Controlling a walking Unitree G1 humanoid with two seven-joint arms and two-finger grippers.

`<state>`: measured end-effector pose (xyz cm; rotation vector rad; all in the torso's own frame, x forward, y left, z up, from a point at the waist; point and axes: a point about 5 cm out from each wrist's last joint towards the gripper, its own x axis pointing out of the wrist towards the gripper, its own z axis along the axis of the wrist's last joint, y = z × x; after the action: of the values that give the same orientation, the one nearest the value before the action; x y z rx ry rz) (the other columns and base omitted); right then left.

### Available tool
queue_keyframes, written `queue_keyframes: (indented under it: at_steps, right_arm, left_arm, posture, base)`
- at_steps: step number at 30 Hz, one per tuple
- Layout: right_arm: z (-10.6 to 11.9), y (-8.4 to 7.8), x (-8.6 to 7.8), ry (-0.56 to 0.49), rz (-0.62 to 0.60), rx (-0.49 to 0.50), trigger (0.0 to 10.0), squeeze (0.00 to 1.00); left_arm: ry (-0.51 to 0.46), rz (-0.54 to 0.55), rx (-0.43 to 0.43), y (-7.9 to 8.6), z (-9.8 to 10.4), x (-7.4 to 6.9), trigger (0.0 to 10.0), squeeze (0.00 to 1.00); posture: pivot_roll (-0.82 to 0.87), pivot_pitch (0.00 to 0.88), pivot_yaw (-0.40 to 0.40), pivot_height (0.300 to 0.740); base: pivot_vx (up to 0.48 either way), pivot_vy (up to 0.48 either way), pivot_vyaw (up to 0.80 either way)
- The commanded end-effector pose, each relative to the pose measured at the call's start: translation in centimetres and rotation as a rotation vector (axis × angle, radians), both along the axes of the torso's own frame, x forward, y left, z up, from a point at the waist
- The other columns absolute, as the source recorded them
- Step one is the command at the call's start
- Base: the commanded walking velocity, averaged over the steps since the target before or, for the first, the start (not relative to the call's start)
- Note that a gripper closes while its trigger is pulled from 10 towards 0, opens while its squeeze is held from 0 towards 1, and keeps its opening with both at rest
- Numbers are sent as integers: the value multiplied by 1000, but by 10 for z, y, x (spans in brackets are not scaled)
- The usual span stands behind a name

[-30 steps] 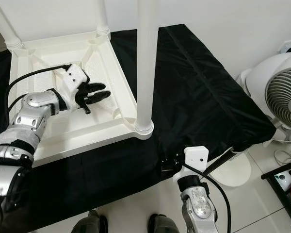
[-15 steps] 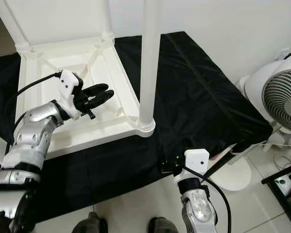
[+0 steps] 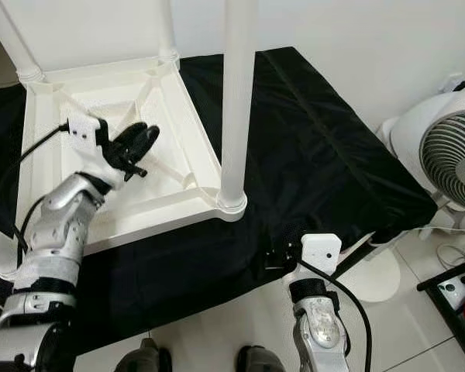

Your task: Building children table

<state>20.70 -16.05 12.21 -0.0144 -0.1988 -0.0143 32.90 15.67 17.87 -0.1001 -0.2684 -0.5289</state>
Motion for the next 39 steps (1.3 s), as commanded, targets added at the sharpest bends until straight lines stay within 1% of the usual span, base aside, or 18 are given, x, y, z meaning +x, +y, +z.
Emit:
queue_keyframes:
  at_steps: [1,3,6,9,11,12,14,16,18,22,24,28,29,30,31,33,38,39]
  right_arm:
    - [-4,-4,-2,11,-27,-4,10000,0]
    - [-4,-4,-2,11,-27,-4,10000,0]
    - [-5,-8,-4,7,-43,1,10000,0]
    - [-5,-9,-5,5,-47,-1,10000,0]
    - [-4,-11,-4,4,-47,-5,10000,0]
    - [-5,-13,-4,4,-44,-10,10000,0]
    - [-5,-13,-4,4,-44,-10,10000,0]
    - [-7,-18,-7,10,-59,-18,10000,0]
    - [-10,-22,-8,16,-86,-28,10000,0]
    - [-11,-22,-8,16,-93,-31,10000,0]
    - [-12,-17,-4,14,-98,-25,10000,0]
    - [-14,-14,0,15,-95,-1,10000,0]
    - [-14,-13,2,17,-86,2,10000,0]
    - [-14,-13,2,17,-86,2,10000,0]
    - [-13,-11,6,16,-62,-12,10000,0]
    - [-12,-11,8,14,-55,-18,10000,0]
    - [-11,-12,9,10,-54,-25,10000,0]
    - [-10,-17,9,4,-70,-33,10000,0]
  left_arm:
    - [-34,34,6,3,5,-3,10000,0]
    - [-34,34,6,3,5,-3,10000,0]
    - [-29,103,-31,9,-1,-13,10000,0]
    - [-21,109,-35,9,-3,-15,10000,0]
    - [-8,109,-29,7,-6,-16,10000,0]
    - [-1,98,-1,7,-10,-18,10000,0]
    - [-1,98,-1,7,-10,-18,10000,0]
    - [13,90,38,9,-19,-24,10000,0]
    - [15,113,64,12,-26,-29,10000,0]
    - [14,134,65,14,-28,-30,10000,0]
    - [11,139,70,10,-33,-34,10000,0]
    - [14,119,68,6,-35,-34,10000,0]
    - [-3,104,78,5,-33,-31,10000,0]
    - [-3,104,78,5,-33,-31,10000,0]
    - [-23,94,107,4,-30,-24,10000,0]
    - [-30,98,119,5,-29,-22,10000,0]
    - [-22,99,116,6,-30,-21,10000,0]
    - [-20,65,105,3,-31,-26,10000,0]
  posture:
    - [4,57,12,740]
    - [4,57,12,740]
    - [8,44,21,740]
    - [8,44,21,740]
    - [11,40,27,740]
    - [12,37,34,740]
    - [12,37,34,740]
    - [14,32,32,740]
    - [16,29,29,740]
    - [17,28,27,740]
    - [24,25,21,740]
    - [31,26,7,740]
    - [38,25,-19,740]
    - [38,25,-19,740]
    - [31,22,-25,740]
    - [31,22,-25,740]
    - [28,19,-22,740]
    - [29,15,-24,740]
  base:
    - [0,0,0]
    - [0,0,0]
    - [0,0,0]
    - [0,0,0]
    - [0,0,0]
    - [0,0,0]
    - [0,0,0]
    - [0,0,0]
    - [0,0,0]
    - [0,0,0]
    - [0,0,0]
    - [0,0,0]
    - [0,0,0]
    - [0,0,0]
    - [0,0,0]
    - [0,0,0]
    - [0,0,0]
    - [0,0,0]
